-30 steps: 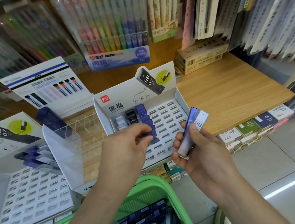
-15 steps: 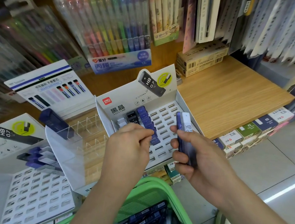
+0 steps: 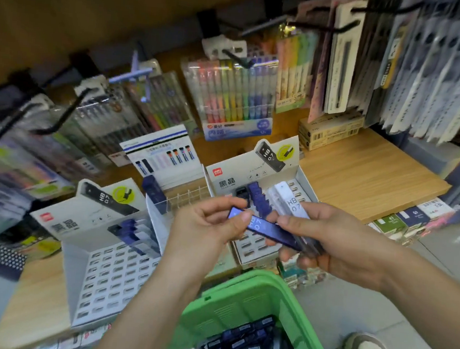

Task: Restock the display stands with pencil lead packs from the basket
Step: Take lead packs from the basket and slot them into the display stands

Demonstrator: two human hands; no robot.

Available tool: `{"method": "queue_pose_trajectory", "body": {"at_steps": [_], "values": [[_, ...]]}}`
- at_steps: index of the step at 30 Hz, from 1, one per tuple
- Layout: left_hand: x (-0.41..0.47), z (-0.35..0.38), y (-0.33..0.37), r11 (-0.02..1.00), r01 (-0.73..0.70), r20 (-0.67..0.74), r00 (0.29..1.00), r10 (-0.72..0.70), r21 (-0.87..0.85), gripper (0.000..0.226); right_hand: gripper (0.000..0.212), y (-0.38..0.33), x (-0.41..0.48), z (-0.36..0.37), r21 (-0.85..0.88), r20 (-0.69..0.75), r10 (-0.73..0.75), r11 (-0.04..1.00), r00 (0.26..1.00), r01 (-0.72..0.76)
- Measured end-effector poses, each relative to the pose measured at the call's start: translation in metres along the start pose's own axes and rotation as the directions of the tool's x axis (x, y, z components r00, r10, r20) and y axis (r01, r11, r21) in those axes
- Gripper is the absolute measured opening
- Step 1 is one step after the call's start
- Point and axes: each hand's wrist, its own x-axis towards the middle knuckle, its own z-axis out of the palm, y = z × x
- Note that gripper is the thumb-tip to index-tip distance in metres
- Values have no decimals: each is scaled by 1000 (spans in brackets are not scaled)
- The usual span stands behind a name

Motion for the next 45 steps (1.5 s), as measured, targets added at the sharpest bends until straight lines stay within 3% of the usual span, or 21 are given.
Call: {"method": "queue_pose_trajectory", "body": {"at_steps": [5, 11, 19, 23, 26, 29, 33, 43, 45], "values": [[-36, -44, 33, 994, 2, 121, 993, -15, 105, 28, 14, -37, -16, 49, -451, 81, -21, 891, 997, 55], [-71, -103, 58, 937, -69, 126, 992, 27, 343, 26, 7, -47, -17, 115, -622, 110, -40, 776, 993, 101], [-81, -198, 13, 910, 11, -56, 998, 14, 414, 25, 11, -4, 21, 166, -741, 30, -54, 669, 998, 59], [-57, -234, -7, 855, 55, -227, 971, 75, 516, 23, 21, 22, 38, 163, -646, -98, -4, 761, 995, -60], [-35, -241, -19, 757, 67, -272, 951, 150, 650, 20, 39, 33, 50, 161, -597, -140, 36, 794, 990, -113], [-16, -233, -32, 722, 26, -238, 951, 195, 692, 14, 46, 34, 57, 162, -512, -143, 71, 848, 987, -135], [0, -220, -47, 660, -27, -188, 949, 252, 751, 9, 38, 28, 67, 160, -363, -149, 150, 911, 977, -195], [11, -210, -51, 398, -139, 56, 975, 213, 907, 24, 28, 27, 83, 160, -294, -189, 135, 938, 973, -187], [14, -206, -53, 414, -138, 48, 974, 220, 900, 24, 25, 25, 82, 160, -268, -175, 158, 942, 972, -202]]}}
